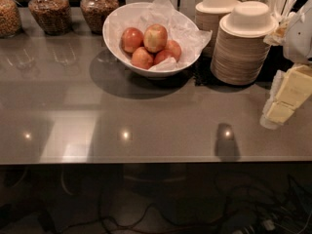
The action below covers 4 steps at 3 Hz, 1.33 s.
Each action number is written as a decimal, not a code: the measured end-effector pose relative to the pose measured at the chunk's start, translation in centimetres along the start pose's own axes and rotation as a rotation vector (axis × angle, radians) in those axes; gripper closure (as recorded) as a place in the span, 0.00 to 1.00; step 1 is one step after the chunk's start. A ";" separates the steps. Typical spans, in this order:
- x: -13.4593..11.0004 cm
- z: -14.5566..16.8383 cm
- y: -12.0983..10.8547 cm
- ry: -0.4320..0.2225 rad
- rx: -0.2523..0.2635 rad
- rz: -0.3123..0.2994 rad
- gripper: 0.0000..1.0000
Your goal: Pick apple from white bowl
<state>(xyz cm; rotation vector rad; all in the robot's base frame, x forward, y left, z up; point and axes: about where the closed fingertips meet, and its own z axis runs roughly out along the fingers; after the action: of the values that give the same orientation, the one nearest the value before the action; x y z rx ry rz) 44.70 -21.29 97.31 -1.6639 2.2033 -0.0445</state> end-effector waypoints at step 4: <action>-15.7 6.4 -11.8 -0.638 0.175 0.073 0.00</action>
Offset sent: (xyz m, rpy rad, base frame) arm 0.1526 0.0930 -0.0088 0.6616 -0.3042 -0.0420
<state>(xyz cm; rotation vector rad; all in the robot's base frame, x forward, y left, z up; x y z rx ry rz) 61.22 -8.88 98.65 -1.2708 1.7141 0.2686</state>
